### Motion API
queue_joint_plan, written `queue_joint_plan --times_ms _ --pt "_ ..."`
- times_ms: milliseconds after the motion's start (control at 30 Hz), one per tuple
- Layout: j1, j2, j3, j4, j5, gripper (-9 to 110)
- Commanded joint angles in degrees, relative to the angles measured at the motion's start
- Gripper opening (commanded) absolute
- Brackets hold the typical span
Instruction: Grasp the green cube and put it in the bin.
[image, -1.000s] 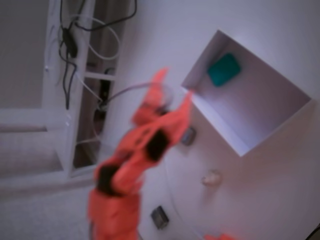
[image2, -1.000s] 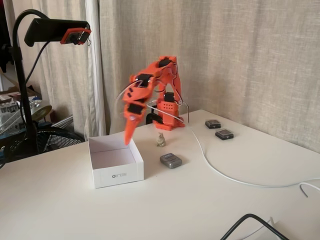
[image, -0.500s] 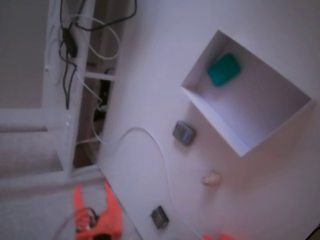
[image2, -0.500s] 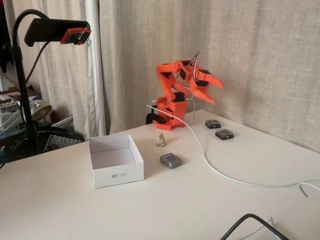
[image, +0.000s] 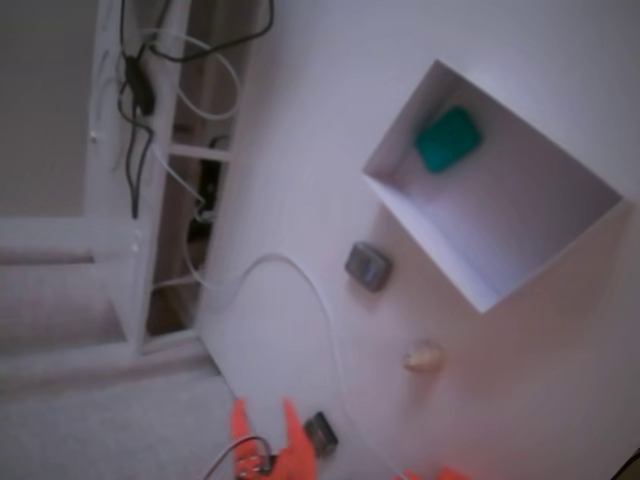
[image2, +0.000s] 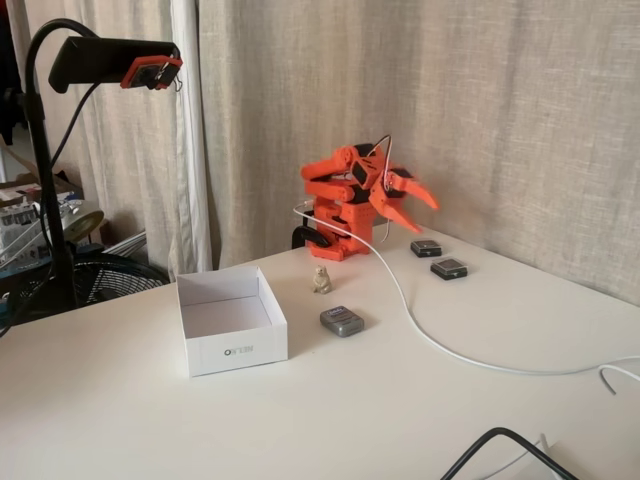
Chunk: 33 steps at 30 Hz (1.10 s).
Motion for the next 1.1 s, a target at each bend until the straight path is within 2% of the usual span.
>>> queue_joint_plan --times_ms 0,267,300,367,1067 --pt "1.05 0.62 0.53 9.32 0.26 22" --pt "1.67 0.70 3.08 11.25 0.26 20" --pt "1.67 0.70 3.08 11.25 0.35 15" --pt "1.58 0.70 2.99 11.60 0.26 -8" --pt "0.09 0.70 2.72 12.39 -0.09 -8"
